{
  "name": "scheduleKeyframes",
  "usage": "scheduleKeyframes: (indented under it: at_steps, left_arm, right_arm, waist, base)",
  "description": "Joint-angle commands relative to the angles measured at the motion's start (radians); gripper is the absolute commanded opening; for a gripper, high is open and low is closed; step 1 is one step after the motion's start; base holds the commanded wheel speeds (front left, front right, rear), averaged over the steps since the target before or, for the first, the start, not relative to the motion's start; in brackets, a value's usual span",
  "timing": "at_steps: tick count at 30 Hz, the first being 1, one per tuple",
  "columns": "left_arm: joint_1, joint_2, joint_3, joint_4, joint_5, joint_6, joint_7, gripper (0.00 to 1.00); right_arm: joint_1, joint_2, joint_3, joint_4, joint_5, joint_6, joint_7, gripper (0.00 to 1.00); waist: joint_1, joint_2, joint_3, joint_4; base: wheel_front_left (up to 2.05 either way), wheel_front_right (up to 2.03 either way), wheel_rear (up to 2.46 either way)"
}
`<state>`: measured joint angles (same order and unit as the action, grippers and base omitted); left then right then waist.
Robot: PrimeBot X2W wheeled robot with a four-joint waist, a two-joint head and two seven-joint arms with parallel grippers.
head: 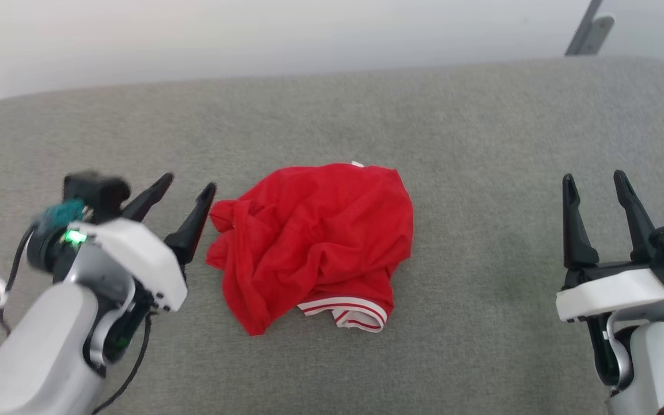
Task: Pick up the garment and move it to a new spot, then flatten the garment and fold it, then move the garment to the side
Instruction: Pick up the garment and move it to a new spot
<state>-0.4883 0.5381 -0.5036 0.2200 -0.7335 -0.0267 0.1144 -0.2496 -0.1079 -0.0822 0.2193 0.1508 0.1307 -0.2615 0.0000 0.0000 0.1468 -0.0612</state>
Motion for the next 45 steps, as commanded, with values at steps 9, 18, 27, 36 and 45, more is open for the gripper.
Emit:
scheduleKeyframes:
  at_steps: [9,18,27,36,45]
  left_arm:
    - [0.198,0.02,0.099,-0.027,0.003,0.065,-0.27,1.0]
    - [0.366,0.027,0.199,-0.033,-0.022,0.069,-0.372,1.0]
    - [0.513,-0.023,0.366,-0.061,0.007,0.039,-0.381,1.0]
    - [0.568,-0.08,0.478,-0.073,0.058,-0.032,-0.381,1.0]
    - [0.574,-0.125,0.519,-0.059,0.099,-0.078,-0.381,1.0]
  right_arm:
    - [0.053,-0.028,0.003,0.026,0.011,0.0,-0.005,1.0]
    - [0.084,-0.035,0.001,0.027,0.012,0.0,-0.005,1.0]
    - [0.11,-0.033,-0.007,0.014,0.015,0.0,-0.005,1.0]
    - [0.119,-0.017,-0.016,0.001,0.013,0.0,-0.005,1.0]
    - [0.134,-0.006,-0.012,0.001,0.02,0.0,-0.005,1.0]
  waist:
    - [0.0,0.0,-0.098,0.045]
    - [0.0,0.0,-0.134,0.05]
    - [0.0,0.0,-0.145,0.059]
    - [0.0,0.0,-0.145,0.069]
    - [0.0,0.0,-0.154,0.077]
  base:
    - [0.0,0.0,0.0]
    - [0.0,0.0,0.0]
    - [0.0,0.0,0.0]
    - [0.0,0.0,0.0]
    - [0.0,0.0,0.0]
